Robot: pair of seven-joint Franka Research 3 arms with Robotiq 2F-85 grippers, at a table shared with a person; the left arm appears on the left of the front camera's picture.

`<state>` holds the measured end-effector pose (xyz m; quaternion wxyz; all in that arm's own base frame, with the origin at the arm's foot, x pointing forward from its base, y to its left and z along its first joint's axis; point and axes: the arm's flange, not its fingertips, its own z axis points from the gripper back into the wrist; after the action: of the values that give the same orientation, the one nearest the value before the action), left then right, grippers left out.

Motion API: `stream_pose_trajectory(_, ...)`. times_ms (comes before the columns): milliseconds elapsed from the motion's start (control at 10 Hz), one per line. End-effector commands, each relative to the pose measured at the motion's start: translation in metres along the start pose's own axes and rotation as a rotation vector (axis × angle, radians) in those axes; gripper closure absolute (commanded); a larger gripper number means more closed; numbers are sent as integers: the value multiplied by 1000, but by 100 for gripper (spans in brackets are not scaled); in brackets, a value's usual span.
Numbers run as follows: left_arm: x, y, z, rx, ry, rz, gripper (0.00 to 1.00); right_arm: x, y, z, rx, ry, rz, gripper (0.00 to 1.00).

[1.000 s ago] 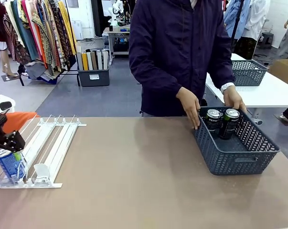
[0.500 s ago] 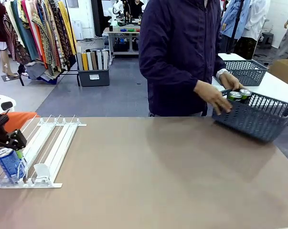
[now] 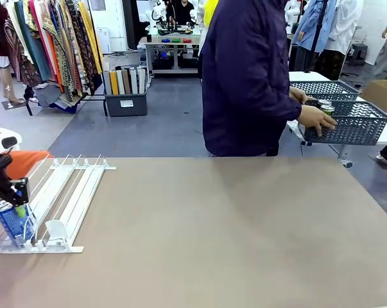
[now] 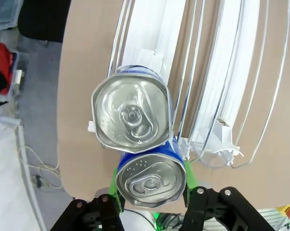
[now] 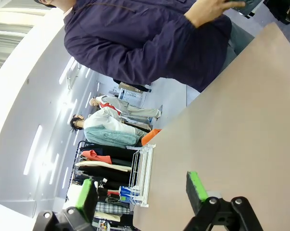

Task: Retrieve and store the cans from the dispenser.
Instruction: Pick up one can from the Automatic Can Dispenser and place it in the middle of the table.

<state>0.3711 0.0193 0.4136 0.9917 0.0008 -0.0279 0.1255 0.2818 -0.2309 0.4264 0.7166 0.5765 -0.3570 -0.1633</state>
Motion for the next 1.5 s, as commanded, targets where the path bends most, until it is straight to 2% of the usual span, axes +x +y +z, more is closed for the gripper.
stream_pose_trajectory(0, -12, 4, -9, 2, -21, 40, 100, 3, 4, 0, 13, -11, -11, 0)
stream_pose_trajectory(500, -11, 3, -8, -6, -18, 11, 100, 3, 4, 0, 13, -11, -11, 0)
stream_pose_trajectory(700, -21, 4, 9, -26, -33, -17, 100, 3, 4, 0, 13, -11, -11, 0)
stream_pose_trajectory(900, -43, 12, 57, -46, -61, 15, 100, 3, 4, 0, 13, -11, -11, 0)
stream_pose_trajectory(1000, -57, 16, 84, -50, -43, 1, 100, 3, 4, 0, 13, -11, -11, 0)
stream_pose_trajectory(1100, -69, 19, 115, -58, -46, -62, 100, 3, 4, 0, 13, -11, -11, 0)
stream_pose_trajectory(1400, -94, 26, 197, 4, -152, -185, 100, 3, 4, 0, 13, -11, -11, 0)
